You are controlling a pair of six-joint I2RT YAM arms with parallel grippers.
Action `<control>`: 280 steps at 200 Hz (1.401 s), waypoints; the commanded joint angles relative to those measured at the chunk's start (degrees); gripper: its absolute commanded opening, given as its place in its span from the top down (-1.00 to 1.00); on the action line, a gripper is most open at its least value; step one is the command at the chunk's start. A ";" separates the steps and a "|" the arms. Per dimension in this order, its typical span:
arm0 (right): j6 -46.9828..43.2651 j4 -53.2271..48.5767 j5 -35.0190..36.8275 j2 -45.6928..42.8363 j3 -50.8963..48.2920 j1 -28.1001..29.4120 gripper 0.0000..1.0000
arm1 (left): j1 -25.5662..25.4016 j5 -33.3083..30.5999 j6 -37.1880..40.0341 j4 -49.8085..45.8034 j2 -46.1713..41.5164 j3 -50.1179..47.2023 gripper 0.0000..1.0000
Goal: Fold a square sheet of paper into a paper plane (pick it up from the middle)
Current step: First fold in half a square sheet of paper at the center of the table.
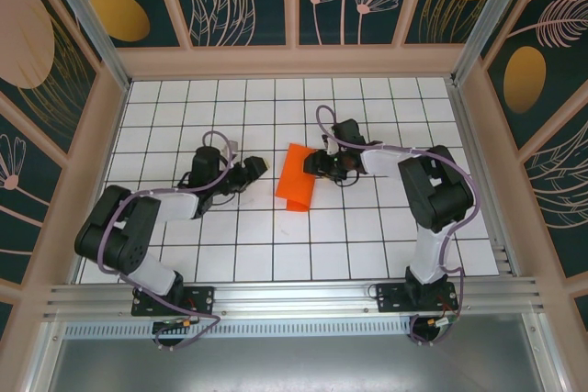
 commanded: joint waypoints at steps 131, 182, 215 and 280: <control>0.64 1.96 -5.04 -3.62 -2.58 -0.97 -0.13 | -5.63 5.86 -2.91 8.27 13.12 7.10 0.04; 0.90 1.91 -5.47 -4.40 -2.70 -1.23 -0.12 | -6.38 7.55 -4.10 11.66 14.75 8.26 0.67; 2.18 4.16 -4.97 -8.74 -5.38 -2.40 -0.11 | -6.58 8.41 -5.14 14.99 14.86 8.35 1.00; 6.79 14.41 -11.48 -14.11 -14.74 -8.10 -0.22 | -9.24 8.95 -2.96 13.34 15.95 11.37 1.00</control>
